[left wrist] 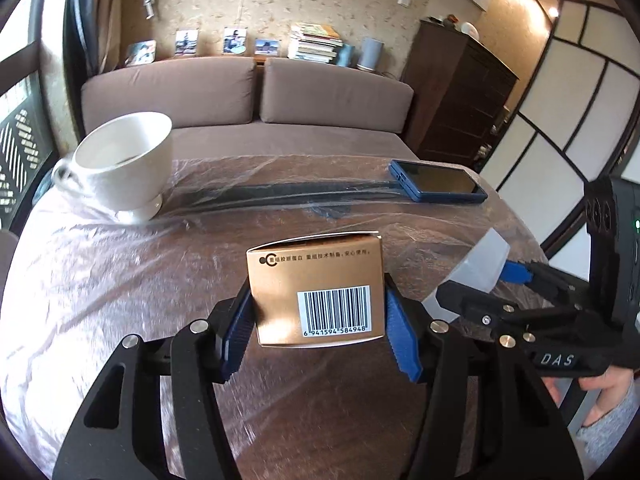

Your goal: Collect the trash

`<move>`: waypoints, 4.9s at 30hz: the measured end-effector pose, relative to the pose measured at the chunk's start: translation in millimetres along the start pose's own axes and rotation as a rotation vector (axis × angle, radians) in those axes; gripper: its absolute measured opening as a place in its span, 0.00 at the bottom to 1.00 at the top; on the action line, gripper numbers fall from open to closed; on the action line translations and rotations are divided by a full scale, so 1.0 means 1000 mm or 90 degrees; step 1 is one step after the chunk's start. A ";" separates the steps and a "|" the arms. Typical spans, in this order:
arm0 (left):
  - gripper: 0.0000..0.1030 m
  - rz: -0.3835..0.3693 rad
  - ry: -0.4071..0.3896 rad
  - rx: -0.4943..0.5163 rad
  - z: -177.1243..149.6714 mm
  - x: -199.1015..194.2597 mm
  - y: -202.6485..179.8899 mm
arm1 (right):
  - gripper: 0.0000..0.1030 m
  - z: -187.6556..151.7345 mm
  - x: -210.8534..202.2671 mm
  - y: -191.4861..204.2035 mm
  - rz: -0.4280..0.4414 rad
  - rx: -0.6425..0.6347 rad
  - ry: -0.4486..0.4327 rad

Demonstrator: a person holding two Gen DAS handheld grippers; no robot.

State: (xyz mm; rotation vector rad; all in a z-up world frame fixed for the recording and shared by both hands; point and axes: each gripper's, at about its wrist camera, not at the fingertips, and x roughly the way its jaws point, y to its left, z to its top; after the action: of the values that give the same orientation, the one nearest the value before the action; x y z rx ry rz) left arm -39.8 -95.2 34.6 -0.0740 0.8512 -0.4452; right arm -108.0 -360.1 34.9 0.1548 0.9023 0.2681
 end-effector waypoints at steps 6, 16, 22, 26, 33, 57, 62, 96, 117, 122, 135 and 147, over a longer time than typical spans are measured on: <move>0.58 0.009 -0.003 -0.035 -0.015 -0.017 -0.007 | 0.80 -0.011 -0.015 0.003 0.007 0.002 -0.001; 0.58 0.027 0.000 -0.054 -0.043 -0.047 -0.023 | 0.80 -0.036 -0.044 0.015 0.011 -0.014 0.014; 0.58 0.034 -0.001 -0.063 -0.063 -0.065 -0.036 | 0.80 -0.054 -0.059 0.020 0.018 -0.015 0.022; 0.58 0.042 0.000 -0.069 -0.073 -0.073 -0.040 | 0.80 -0.066 -0.072 0.018 0.022 -0.015 0.024; 0.58 0.067 -0.008 -0.093 -0.090 -0.087 -0.049 | 0.80 -0.088 -0.087 0.017 0.038 -0.027 0.032; 0.58 0.041 -0.022 -0.110 -0.169 -0.158 -0.056 | 0.80 -0.169 -0.143 0.042 0.037 -0.021 0.050; 0.58 0.029 -0.006 -0.094 -0.192 -0.173 -0.057 | 0.80 -0.198 -0.157 0.055 0.020 -0.010 0.055; 0.58 0.044 0.155 -0.047 -0.279 -0.118 -0.075 | 0.80 -0.296 -0.130 0.036 -0.030 0.047 0.159; 0.78 0.053 0.162 -0.050 -0.279 -0.100 -0.076 | 0.91 -0.288 -0.117 0.022 -0.026 0.059 0.174; 0.78 0.062 0.160 -0.044 -0.272 -0.104 -0.076 | 0.92 -0.279 -0.126 0.017 -0.031 0.066 0.156; 0.91 0.115 -0.025 -0.032 -0.159 -0.151 -0.070 | 0.96 -0.171 -0.171 -0.007 -0.042 0.041 -0.004; 0.91 0.250 -0.058 -0.095 -0.047 -0.084 0.025 | 0.96 -0.021 -0.088 -0.102 -0.143 0.024 -0.050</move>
State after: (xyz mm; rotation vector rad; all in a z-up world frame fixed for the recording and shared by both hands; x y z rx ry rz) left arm -114.1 -32.5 57.2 -0.0629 0.7861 -0.0095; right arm -159.6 -483.3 63.9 0.0962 0.8392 0.0358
